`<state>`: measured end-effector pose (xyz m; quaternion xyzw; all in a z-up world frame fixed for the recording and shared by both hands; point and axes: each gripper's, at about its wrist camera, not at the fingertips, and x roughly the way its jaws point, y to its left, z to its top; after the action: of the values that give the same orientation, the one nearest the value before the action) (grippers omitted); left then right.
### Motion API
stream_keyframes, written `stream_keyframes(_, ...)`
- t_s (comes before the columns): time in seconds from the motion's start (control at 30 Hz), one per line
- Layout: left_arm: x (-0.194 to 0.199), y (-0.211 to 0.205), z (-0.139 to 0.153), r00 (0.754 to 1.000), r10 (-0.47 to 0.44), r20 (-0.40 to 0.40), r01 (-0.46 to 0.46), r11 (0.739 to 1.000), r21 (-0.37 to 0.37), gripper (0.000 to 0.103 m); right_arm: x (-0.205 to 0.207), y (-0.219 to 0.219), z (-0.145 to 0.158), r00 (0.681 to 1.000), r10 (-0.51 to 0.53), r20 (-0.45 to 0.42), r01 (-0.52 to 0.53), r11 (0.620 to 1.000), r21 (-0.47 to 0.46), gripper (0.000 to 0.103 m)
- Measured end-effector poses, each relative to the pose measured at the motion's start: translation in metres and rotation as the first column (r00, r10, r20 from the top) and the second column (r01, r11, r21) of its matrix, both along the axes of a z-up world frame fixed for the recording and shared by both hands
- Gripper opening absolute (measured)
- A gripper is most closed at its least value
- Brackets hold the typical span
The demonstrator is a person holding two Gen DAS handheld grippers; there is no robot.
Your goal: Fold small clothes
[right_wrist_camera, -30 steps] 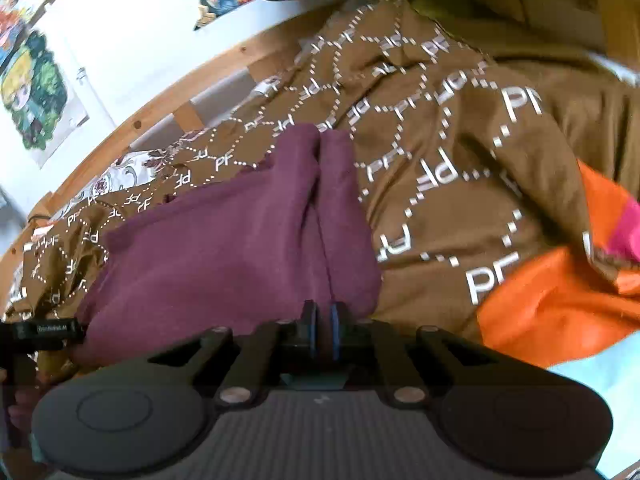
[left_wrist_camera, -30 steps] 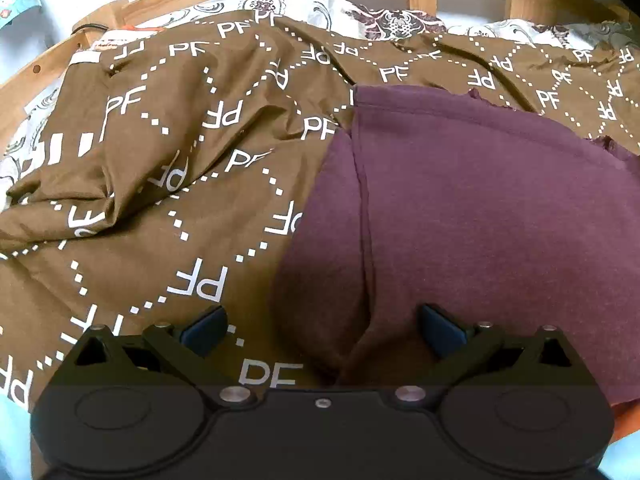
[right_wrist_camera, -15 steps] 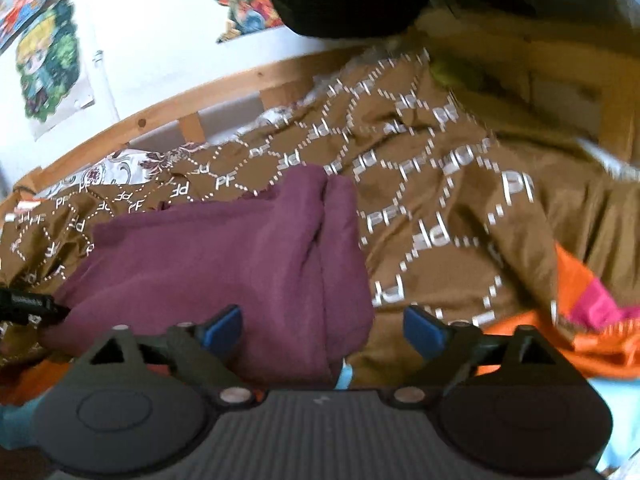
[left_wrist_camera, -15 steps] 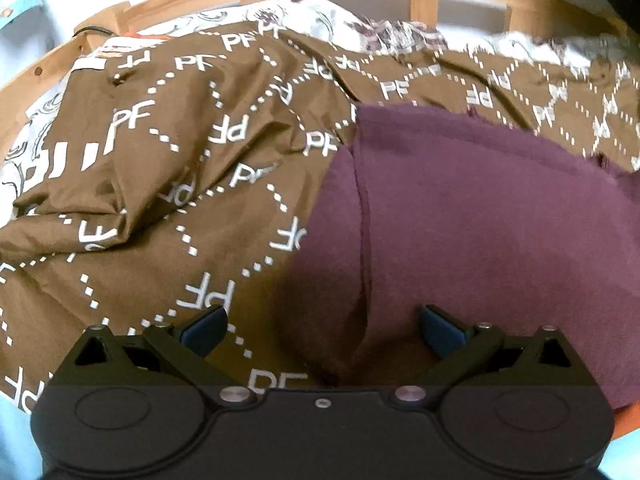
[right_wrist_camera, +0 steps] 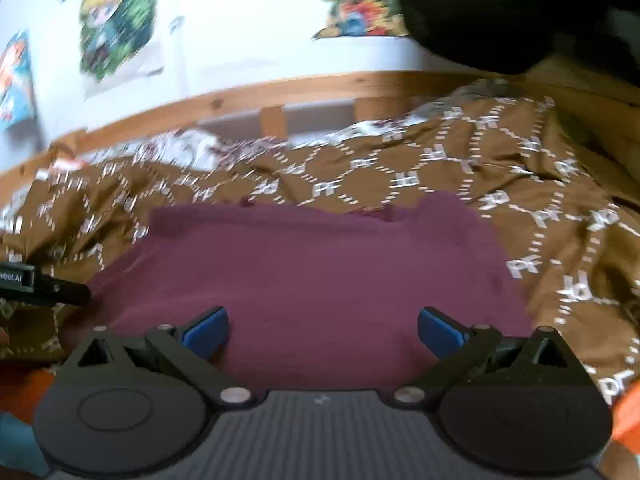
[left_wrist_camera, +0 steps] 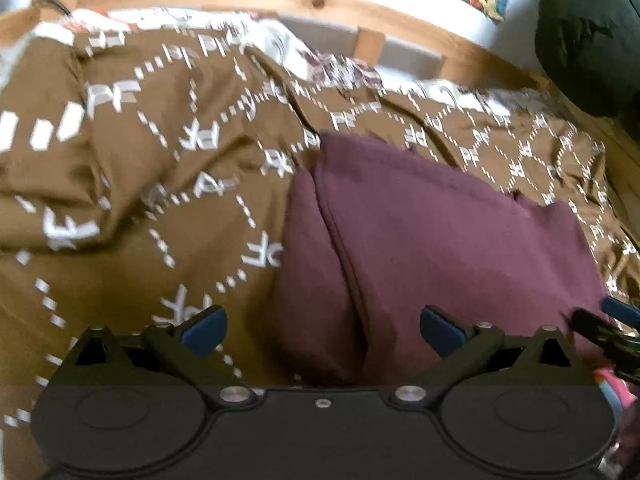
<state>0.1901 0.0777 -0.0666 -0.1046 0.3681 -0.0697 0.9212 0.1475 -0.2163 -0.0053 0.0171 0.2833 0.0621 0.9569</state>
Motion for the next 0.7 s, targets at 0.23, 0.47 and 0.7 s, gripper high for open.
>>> stream_keyframes(0.23, 0.009, -0.008, -0.018, 0.998, -0.049, -0.041, 0.051, 0.998, 0.024, 0.102, 0.000, 0.031, -0.028, 0.999, 0.019, 0.028, -0.014, 0.984, -0.180, 0.103)
stream_keyframes(0.47, 0.017, -0.006, -0.021, 0.998, -0.034, -0.061, 0.034, 0.999, 0.005, 0.102, -0.008, 0.033, -0.035, 0.997, 0.024, 0.072, -0.010, 0.983, -0.185, 0.103)
stream_keyframes(0.7, 0.018, -0.005, -0.023, 0.998, -0.035, -0.056, 0.036, 0.999, 0.012, 0.102, -0.009, 0.027, -0.037, 0.996, 0.022, 0.087, -0.008, 0.988, -0.157, 0.103)
